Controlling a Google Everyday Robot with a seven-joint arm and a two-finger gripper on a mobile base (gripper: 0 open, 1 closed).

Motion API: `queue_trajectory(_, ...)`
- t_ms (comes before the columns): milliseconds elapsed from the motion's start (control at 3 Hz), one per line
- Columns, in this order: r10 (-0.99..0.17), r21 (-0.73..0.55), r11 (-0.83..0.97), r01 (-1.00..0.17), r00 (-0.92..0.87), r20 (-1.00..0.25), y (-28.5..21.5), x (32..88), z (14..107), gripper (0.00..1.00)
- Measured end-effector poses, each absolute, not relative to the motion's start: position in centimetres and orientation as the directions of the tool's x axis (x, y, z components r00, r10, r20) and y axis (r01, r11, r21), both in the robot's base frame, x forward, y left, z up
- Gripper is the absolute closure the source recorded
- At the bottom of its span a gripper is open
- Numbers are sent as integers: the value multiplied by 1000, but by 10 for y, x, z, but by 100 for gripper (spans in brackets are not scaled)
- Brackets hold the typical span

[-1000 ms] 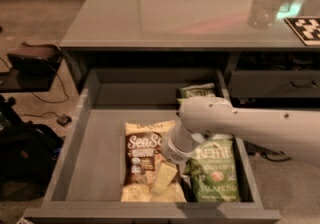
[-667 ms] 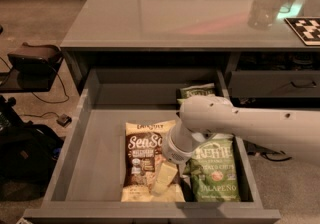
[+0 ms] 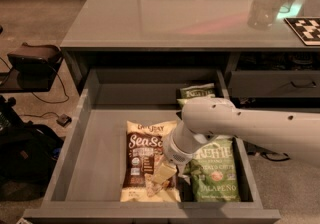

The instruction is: Pick brown chip bag from top drawer and place on counter

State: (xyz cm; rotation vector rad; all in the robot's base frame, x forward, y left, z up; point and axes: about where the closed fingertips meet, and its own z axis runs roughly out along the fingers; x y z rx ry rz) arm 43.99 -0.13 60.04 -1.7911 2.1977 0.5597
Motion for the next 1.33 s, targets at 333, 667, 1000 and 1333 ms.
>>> queue_trajectory(333, -880, 136, 170, -976, -212, -426, -1, 440, 600, 66)
queue_trajectory(667, -880, 136, 170, -976, -212, -426, -1, 440, 600, 88)
queue_trajectory(1000, -880, 135, 170, -976, -212, -426, -1, 440, 608, 100)
queue_trajectory(1333, -880, 135, 170, -976, -212, -426, -1, 440, 612, 100)
